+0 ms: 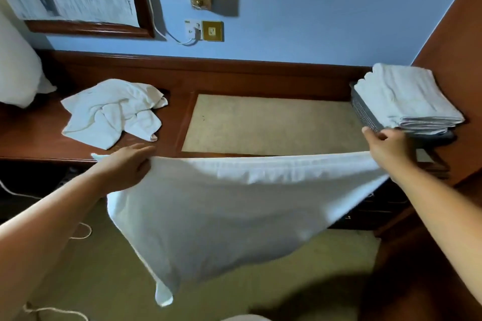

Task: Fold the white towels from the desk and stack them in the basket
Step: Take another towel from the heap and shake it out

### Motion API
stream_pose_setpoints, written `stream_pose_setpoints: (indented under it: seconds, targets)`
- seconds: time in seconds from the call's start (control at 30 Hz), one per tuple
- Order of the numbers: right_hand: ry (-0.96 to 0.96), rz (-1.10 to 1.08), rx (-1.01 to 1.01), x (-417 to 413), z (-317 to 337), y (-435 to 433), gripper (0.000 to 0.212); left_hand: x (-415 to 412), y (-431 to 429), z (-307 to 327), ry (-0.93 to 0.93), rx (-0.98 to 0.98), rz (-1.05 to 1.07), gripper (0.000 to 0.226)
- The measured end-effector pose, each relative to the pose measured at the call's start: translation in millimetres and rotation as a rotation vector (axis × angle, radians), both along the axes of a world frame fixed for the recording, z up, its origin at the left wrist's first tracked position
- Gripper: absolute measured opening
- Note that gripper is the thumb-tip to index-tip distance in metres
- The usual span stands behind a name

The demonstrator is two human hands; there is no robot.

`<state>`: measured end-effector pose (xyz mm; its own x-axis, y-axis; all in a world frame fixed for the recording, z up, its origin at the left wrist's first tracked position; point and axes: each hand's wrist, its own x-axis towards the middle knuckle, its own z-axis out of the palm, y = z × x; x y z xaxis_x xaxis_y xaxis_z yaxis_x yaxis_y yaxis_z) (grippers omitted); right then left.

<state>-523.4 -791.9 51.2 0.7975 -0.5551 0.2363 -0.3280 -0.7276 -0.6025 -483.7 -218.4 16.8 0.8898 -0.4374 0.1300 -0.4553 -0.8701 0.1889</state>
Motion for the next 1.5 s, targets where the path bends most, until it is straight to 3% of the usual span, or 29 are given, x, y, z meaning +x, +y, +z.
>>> stream_pose_setpoints:
  seconds: [0.1, 0.3, 0.43, 0.6, 0.73, 0.87, 0.93, 1.13, 1.33, 1.43, 1.5]
  targets:
    - [-0.01, 0.08, -0.036, -4, -10, 10, 0.062, -8, 8, -13, -0.015, 0.056, -0.135, 0.021]
    - [0.098, 0.395, -0.046, -25, -34, 7, 0.072, -10, 41, -46, -0.028, 0.078, -0.112, 0.018]
    - [0.29, 0.613, -0.198, -43, -42, 16, 0.08, -22, 49, -56, -0.097, 0.143, 0.008, 0.029]
    - [0.361, 0.781, -0.355, -58, -60, 12, 0.066, -33, 58, -56, -0.195, 0.254, 0.165, 0.027]
    - [0.178, 0.7, -0.272, -55, -75, 4, 0.038, -44, 62, -57, -0.255, 0.217, 0.173, 0.031]
    - [0.126, 0.467, -0.178, -40, -69, 10, 0.056, -49, 49, -47, -0.222, 0.122, 0.183, 0.015]
    - [0.182, 0.356, -0.101, -32, -62, 11, 0.051, -48, 48, -41, -0.218, 0.106, 0.14, 0.011]
    - [0.189, 0.247, -0.056, -11, -47, 10, 0.038, -43, 49, -21, -0.26, 0.126, 0.008, 0.044]
    - [0.264, 0.214, -0.179, -3, -49, -3, 0.018, -28, 48, -23, -0.252, 0.153, 0.004, 0.037]
    - [0.391, 0.229, -0.37, -8, -49, -14, 0.006, -21, 33, -23, -0.338, 0.2, 0.007, 0.025]
    - [0.403, 0.221, -0.462, -13, -55, -25, 0.008, -18, 13, -21, -0.332, 0.202, 0.065, 0.021]
